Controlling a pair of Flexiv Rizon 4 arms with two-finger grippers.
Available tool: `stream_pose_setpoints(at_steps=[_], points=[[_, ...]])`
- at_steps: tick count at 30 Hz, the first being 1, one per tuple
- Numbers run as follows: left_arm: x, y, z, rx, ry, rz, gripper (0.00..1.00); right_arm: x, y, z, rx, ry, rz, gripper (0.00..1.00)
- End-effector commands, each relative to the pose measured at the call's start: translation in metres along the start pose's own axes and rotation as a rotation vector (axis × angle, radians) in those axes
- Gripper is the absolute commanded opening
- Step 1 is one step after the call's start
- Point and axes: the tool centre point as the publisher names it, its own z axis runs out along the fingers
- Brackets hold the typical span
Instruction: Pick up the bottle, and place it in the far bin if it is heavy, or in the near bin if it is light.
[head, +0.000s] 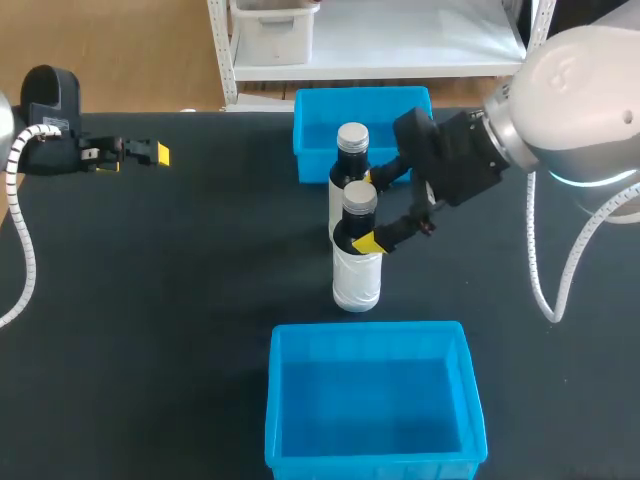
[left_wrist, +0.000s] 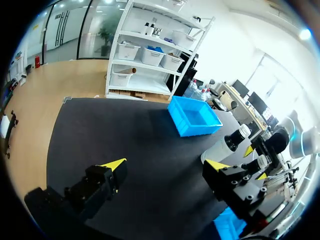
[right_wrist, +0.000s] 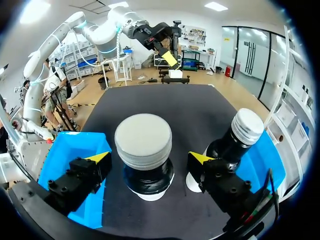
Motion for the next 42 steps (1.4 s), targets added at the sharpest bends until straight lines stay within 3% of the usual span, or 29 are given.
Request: stream_pose_setpoints(at_steps=[1, 33, 36, 39, 42], points=[[0.0000, 0.0000, 0.0000, 0.000, 0.000, 0.000, 1.00, 0.0000, -0.0008, 0.0042, 0.004, 0.000, 0.003, 1.00], [0.0000, 0.0000, 0.0000, 0.000, 0.000, 0.000, 1.00, -0.0034, -0.0075, 0.0098, 0.022, -0.013, 0.024, 1.00], [0.0000, 0.0000, 0.0000, 0.000, 0.000, 0.000, 1.00, -0.0050, -0.0074, 0.0103, 0.022, -0.016, 0.024, 0.95], [0.0000, 0.0000, 0.0000, 0.000, 0.000, 0.000, 1.00, -0.0054, -0.0074, 0.0106, 0.023, -0.018, 0.023, 0.82], [0.0000, 0.0000, 0.0000, 0.000, 0.000, 0.000, 1.00, -0.0053, -0.0085, 0.0093, 0.025, -0.019, 0.024, 0.87]])
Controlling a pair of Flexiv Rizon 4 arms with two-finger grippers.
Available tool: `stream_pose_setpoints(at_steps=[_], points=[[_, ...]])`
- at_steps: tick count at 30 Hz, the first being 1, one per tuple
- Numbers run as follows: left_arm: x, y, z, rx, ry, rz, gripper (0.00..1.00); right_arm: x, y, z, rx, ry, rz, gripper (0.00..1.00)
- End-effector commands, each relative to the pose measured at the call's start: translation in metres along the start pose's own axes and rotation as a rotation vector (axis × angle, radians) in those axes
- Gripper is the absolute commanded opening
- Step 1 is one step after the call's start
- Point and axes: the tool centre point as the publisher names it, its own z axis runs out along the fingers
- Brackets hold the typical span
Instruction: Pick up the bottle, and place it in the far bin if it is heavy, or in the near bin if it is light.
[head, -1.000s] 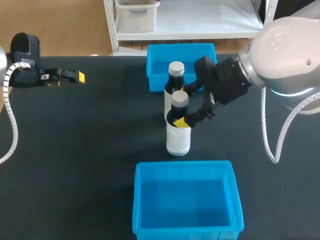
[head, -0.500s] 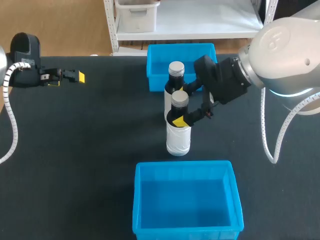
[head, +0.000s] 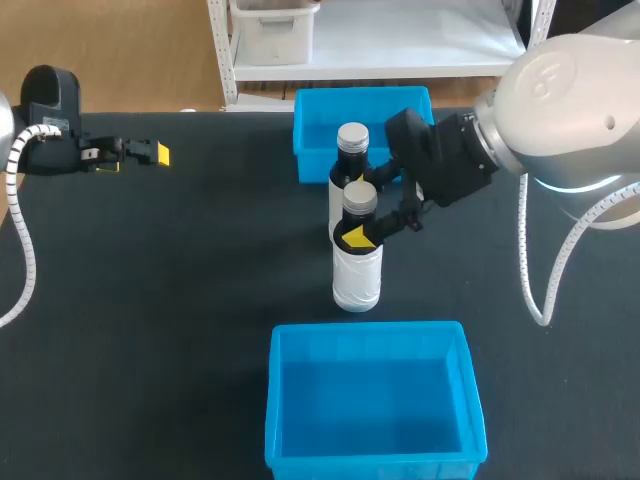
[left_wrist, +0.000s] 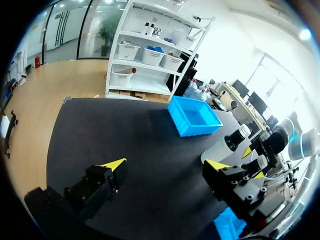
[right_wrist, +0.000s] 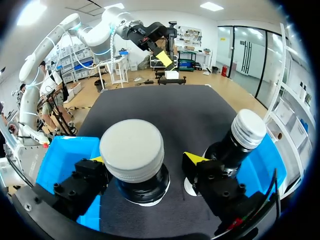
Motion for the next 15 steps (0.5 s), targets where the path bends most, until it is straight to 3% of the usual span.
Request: stream_pose_setpoints(at_steps=[1, 4, 5, 6, 8, 10, 11, 13, 14, 15], points=[[0.0000, 0.0000, 0.0000, 0.000, 0.000, 0.000, 1.00, 0.0005, -0.0020, -0.0003, 0.002, -0.002, 0.002, 0.89], [0.0000, 0.0000, 0.0000, 0.000, 0.000, 0.000, 1.00, 0.0021, -0.0040, -0.0004, 0.006, 0.000, 0.004, 0.89], [0.0000, 0.0000, 0.0000, 0.000, 0.000, 0.000, 1.00, 0.0024, -0.0044, -0.0004, 0.006, 0.001, 0.006, 0.73], [0.0000, 0.0000, 0.0000, 0.000, 0.000, 0.000, 1.00, 0.0026, -0.0046, -0.0006, 0.007, 0.002, 0.006, 0.69], [0.0000, 0.0000, 0.0000, 0.000, 0.000, 0.000, 1.00, 0.0027, -0.0050, -0.0017, 0.007, 0.002, 0.005, 0.93], [0.0000, 0.0000, 0.0000, 0.000, 0.000, 0.000, 1.00, 0.0027, -0.0053, -0.0022, 0.007, 0.002, 0.004, 0.96], [0.0000, 0.0000, 0.0000, 0.000, 0.000, 0.000, 1.00, 0.0027, -0.0055, -0.0023, 0.007, 0.002, 0.004, 0.90], [0.0000, 0.0000, 0.0000, 0.000, 0.000, 0.000, 1.00, 0.0028, -0.0059, -0.0023, 0.008, 0.001, 0.004, 0.53], [0.0000, 0.0000, 0.0000, 0.000, 0.000, 0.000, 1.00, 0.0028, -0.0059, -0.0022, 0.007, 0.000, 0.003, 0.45], [0.0000, 0.0000, 0.0000, 0.000, 0.000, 0.000, 1.00, 0.0026, -0.0057, -0.0024, 0.007, -0.001, 0.003, 0.28]])
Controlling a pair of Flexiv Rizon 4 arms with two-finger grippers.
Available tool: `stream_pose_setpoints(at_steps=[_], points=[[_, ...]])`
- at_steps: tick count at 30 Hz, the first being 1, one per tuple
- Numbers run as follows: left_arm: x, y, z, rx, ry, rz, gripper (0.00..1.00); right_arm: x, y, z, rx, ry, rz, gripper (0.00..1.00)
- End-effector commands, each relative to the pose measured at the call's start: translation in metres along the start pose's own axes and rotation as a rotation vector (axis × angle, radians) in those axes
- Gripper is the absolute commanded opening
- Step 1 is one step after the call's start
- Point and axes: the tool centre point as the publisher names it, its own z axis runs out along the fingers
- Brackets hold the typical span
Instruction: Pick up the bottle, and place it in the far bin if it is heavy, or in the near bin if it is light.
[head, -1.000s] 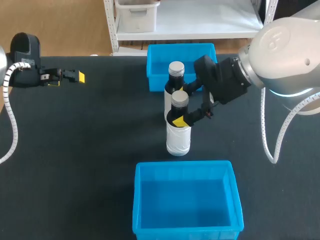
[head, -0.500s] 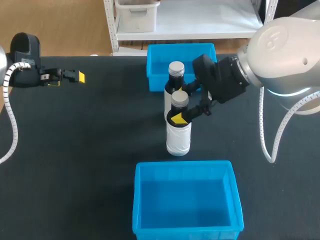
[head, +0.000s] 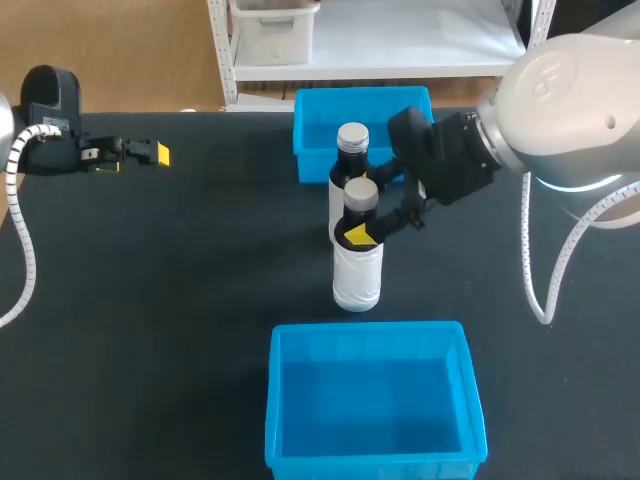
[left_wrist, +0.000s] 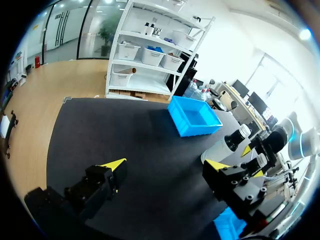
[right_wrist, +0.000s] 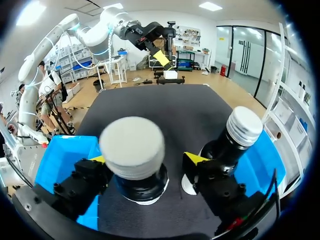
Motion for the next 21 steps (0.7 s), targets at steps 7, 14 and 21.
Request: stream_pose_setpoints(at_steps=[7, 14, 21], points=[[0.000, 0.000, 0.000, 0.000, 0.000, 0.000, 1.00, 0.000, 0.002, -0.005, -0.001, -0.009, -0.009, 0.00], [0.000, 0.000, 0.000, 0.000, 0.000, 0.000, 1.00, -0.001, 0.007, -0.013, 0.007, -0.017, -0.029, 0.00], [0.000, 0.000, 0.000, 0.000, 0.000, 0.000, 1.00, -0.002, 0.012, -0.016, 0.020, -0.021, -0.047, 0.00]])
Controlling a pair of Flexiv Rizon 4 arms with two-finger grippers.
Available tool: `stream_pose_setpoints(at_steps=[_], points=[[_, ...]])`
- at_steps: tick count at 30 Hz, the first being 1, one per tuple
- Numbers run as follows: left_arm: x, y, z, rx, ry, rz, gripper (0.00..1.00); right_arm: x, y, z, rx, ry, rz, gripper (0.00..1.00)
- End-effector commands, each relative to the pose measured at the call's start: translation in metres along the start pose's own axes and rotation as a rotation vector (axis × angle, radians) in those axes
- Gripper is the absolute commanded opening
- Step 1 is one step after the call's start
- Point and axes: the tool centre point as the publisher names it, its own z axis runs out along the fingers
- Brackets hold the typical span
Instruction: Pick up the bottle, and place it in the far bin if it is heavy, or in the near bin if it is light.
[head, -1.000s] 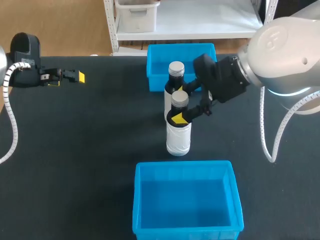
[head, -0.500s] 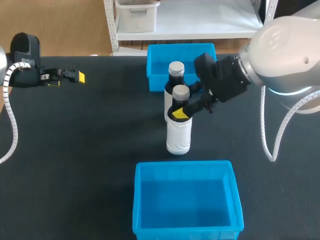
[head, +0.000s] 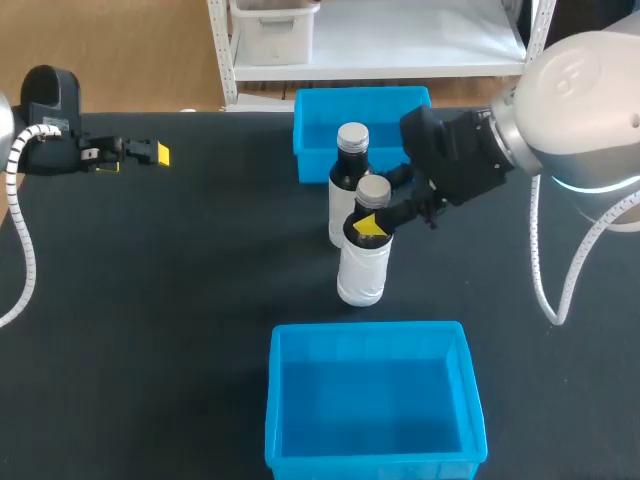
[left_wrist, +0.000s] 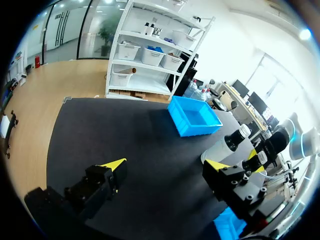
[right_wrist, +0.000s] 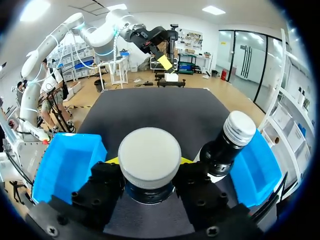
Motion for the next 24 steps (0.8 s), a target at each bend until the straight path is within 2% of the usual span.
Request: stream_pose_setpoints(at_steps=[1, 14, 24], points=[[0.000, 0.000, 0.000, 0.000, 0.000, 0.000, 1.00, -0.002, 0.005, -0.003, 0.011, 0.000, -0.007, 0.00], [0.000, 0.000, 0.000, 0.000, 0.000, 0.000, 1.00, -0.013, 0.003, 0.002, 0.015, 0.045, -0.042, 0.00], [0.000, 0.000, 0.000, 0.000, 0.000, 0.000, 1.00, -0.017, -0.002, -0.011, 0.024, 0.046, -0.043, 0.00]])
